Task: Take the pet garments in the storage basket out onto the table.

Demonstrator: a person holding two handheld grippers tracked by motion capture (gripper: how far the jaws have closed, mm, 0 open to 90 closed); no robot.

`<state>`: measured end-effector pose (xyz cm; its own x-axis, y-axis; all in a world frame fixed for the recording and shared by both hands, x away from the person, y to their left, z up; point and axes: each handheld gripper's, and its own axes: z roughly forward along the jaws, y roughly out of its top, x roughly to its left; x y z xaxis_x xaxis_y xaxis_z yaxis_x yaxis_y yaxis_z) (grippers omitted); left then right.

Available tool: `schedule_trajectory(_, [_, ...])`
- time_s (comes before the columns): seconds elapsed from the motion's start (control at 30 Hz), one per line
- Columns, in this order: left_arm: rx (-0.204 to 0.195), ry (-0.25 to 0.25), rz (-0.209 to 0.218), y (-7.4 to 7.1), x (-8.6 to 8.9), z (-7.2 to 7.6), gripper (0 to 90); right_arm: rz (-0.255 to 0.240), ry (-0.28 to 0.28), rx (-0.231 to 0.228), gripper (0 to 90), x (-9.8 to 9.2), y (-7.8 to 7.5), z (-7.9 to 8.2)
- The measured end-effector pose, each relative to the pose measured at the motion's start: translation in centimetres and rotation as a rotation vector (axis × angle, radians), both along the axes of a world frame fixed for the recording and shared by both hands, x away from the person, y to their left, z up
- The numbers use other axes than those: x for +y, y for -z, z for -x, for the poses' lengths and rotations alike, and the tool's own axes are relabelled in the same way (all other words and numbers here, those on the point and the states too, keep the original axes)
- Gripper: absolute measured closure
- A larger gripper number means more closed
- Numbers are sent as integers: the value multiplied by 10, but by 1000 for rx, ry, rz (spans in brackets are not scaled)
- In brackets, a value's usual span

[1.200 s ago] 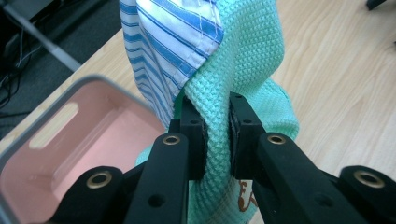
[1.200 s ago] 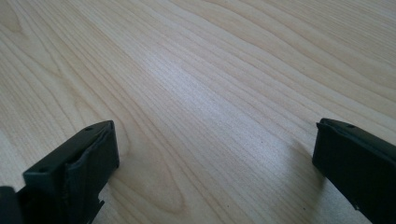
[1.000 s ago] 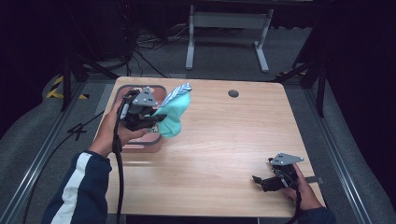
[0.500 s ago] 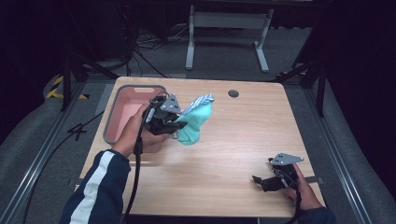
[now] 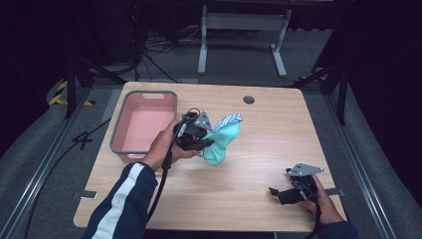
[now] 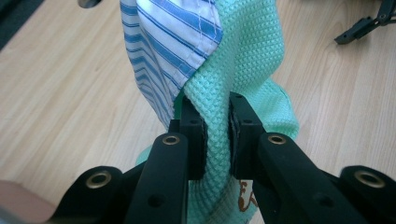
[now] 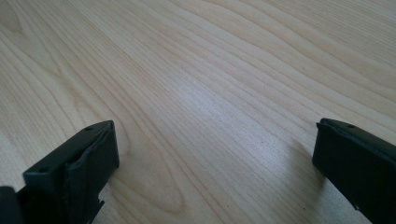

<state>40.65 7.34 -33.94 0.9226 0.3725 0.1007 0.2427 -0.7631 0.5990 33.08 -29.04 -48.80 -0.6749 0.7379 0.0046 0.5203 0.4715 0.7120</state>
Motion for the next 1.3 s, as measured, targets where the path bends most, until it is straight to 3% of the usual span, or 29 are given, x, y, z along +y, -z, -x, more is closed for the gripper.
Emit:
schedule_trajectory(0.5, [76,-12,-74,50,-29,-15,789,-1,2,3,6,0,0,0])
schedule_trajectory(0.73, [106,-19,-76,69,-34,-19,787,-1,2,2,6,0,0,0])
schedule_trajectory(1.3, [114,7,-128,98,-56,-11,769,-1,2,2,6,0,0,0])
